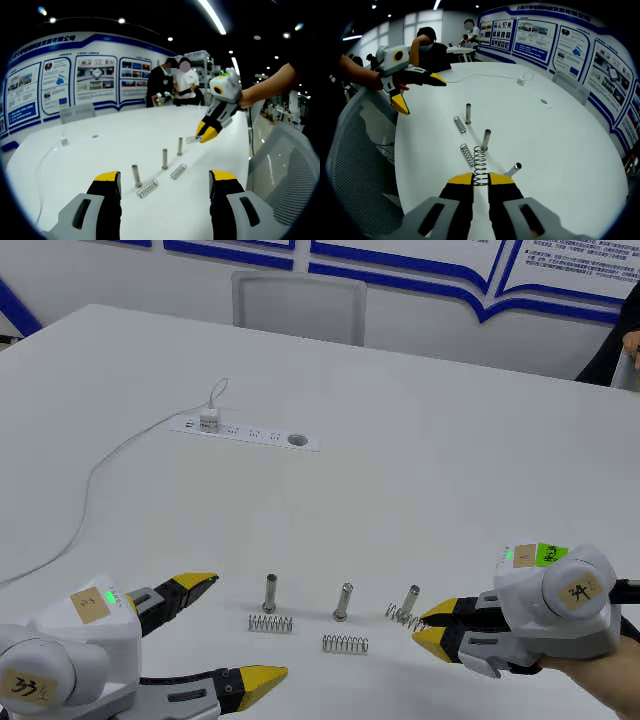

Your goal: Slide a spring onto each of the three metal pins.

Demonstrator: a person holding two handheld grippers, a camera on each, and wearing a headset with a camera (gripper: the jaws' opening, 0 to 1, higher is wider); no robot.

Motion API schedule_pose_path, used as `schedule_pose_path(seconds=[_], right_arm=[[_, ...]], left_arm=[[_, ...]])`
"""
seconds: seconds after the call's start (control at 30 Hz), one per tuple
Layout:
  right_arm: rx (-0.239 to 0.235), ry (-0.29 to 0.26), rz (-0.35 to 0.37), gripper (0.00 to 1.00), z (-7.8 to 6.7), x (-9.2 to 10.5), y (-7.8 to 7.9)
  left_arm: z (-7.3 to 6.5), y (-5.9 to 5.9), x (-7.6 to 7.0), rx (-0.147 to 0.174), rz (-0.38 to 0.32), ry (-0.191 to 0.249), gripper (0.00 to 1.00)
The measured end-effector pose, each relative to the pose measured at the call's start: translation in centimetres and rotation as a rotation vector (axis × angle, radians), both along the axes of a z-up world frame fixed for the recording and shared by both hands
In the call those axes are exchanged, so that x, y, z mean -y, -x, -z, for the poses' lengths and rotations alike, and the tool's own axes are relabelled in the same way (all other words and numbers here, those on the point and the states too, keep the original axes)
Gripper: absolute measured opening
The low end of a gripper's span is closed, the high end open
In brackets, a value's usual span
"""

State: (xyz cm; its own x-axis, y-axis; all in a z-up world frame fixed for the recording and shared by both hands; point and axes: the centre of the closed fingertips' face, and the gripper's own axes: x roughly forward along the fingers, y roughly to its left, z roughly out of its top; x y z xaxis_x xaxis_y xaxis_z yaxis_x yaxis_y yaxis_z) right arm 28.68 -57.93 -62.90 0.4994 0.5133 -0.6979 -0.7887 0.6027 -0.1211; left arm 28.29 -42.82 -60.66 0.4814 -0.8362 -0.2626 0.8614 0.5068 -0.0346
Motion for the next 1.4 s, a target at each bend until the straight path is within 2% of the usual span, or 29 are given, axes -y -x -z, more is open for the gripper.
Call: schedule_pose_path(seconds=[0.07, 0.27, 0.37, 0.57, 0.67, 0.77, 0.93, 1.03, 1.1, 1.17, 1.27, 1.33, 1.4], right_arm=[[0.008, 0.009, -0.020, 0.11, -0.3, -0.3, 0.0], [0.027, -0.001, -0.057, 0.11, -1.3, -1.7, 0.0], [0.038, 0.008, -0.084, 0.11, -1.7, -2.4, 0.0], [0.059, 0.009, -0.125, 0.11, -2.7, -3.8, -0.2], [0.079, 0.018, -0.153, 0.11, -3.3, -4.4, -0.4], [0.083, 0.025, -0.175, 0.11, -3.6, -4.8, -0.4], [0.089, 0.051, -0.224, 0.11, -3.8, -5.3, 0.0], [0.089, 0.069, -0.256, 0.11, -3.8, -5.6, 0.4], [0.091, 0.083, -0.274, 0.11, -3.6, -5.7, 0.5], [0.092, 0.089, -0.282, 0.11, -3.5, -5.8, 0.7], [0.089, 0.093, -0.292, 0.11, -3.4, -6.0, 0.8], [0.090, 0.090, -0.299, 0.11, -3.5, -6.1, 0.9], [0.093, 0.092, -0.305, 0.11, -3.6, -6.2, 1.0]], left_arm=[[-0.1, 0.2, 0.6, -0.011, 0.028, 0.006, 0.69], [-1.2, -0.5, 2.0, -0.003, 0.073, 0.005, 0.66], [-1.8, -0.8, 2.9, 0.031, 0.118, -0.019, 0.61], [-2.2, -1.1, 4.9, 0.047, 0.212, -0.058, 0.54], [-2.4, -0.8, 5.9, 0.041, 0.251, -0.058, 0.48], [-2.6, -0.7, 6.8, 0.042, 0.274, -0.062, 0.49], [-2.8, -0.8, 7.6, 0.037, 0.292, -0.059, 0.47], [-2.2, -0.6, 7.7, 0.014, 0.310, -0.087, 0.45], [-2.2, -0.5, 7.8, 0.026, 0.317, -0.098, 0.44], [-2.3, -0.4, 7.9, 0.024, 0.332, -0.096, 0.40], [-2.3, -0.2, 8.2, 0.037, 0.359, -0.112, 0.31], [-2.0, 0.0, 8.4, 0.034, 0.380, -0.132, 0.27], [-1.7, 0.0, 8.4, 0.050, 0.396, -0.165, 0.26]])
